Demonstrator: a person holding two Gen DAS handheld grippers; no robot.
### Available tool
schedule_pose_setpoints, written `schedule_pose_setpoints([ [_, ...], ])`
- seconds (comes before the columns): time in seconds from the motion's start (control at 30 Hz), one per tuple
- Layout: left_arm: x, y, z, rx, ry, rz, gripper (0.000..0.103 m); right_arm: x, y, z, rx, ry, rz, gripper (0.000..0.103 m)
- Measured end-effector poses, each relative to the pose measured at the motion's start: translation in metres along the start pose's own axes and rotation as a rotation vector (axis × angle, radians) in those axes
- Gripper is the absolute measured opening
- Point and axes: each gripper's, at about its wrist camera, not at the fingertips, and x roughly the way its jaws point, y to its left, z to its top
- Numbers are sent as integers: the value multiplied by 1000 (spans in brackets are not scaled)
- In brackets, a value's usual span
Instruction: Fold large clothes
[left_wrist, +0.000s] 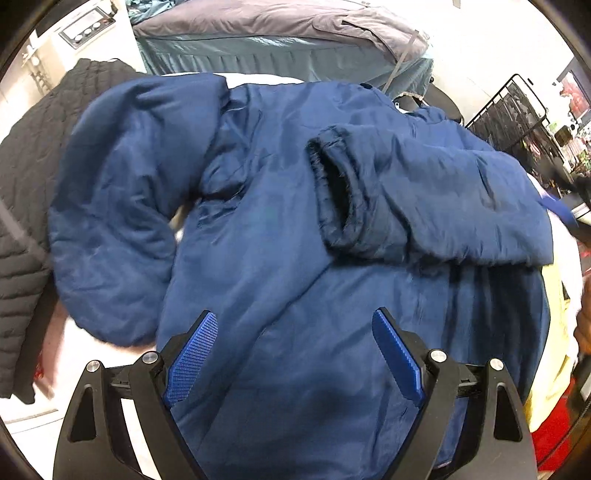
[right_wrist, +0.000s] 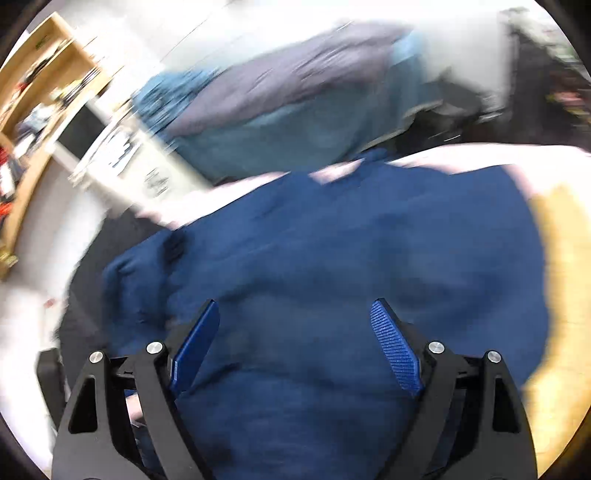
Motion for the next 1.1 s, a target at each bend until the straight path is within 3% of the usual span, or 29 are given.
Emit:
schedule_pose_setpoints([
  [0.1, 15, -14, 17, 10, 7, -8, 84, -25, -74, -6, 133, -41, -116, 83],
  [0.17, 29, -26, 30, 34, 11, 10, 84, -31, -110, -16, 165, -6, -174, 83],
  [0.23, 43, -39, 41, 58, 21, 32, 84, -31, -135, -31, 180, 47, -173, 83],
  [0.37, 64, -59, 55, 85, 43, 47, 84, -23, -144, -51, 173, 93, -92, 83],
  [0.47, 80, -66, 60, 88, 75, 57, 84, -3, -137, -58, 91, 138, -126, 83],
  [0.53, 88, -70, 61, 84, 93, 63, 84, 9, -126, -59, 13, 144, -150, 63],
  [0.57, 91, -71, 61, 82, 99, 64, 84, 14, -123, -58, -9, 153, -172, 39],
  [0.6, 93, -71, 61, 80, 102, 66, 84, 16, -124, -60, -17, 158, -193, 22],
  [0.77, 108, -74, 63, 81, 129, 77, 84, 6, -132, -61, 7, 118, -269, 12],
  [0.9, 136, -77, 61, 119, 189, 132, 90, 23, -159, -63, 133, 191, -249, 11],
  [0.97, 146, -78, 60, 139, 200, 156, 93, 17, -158, -57, 157, 187, -225, 13],
  [1.03, 149, -78, 61, 141, 198, 159, 93, 7, -148, -53, 138, 182, -231, 22],
  [1.07, 148, -78, 62, 137, 194, 157, 93, -2, -137, -50, 107, 167, -279, 35],
  [1.1, 142, -78, 63, 133, 178, 159, 92, -11, -127, -48, 75, 139, -329, 56],
])
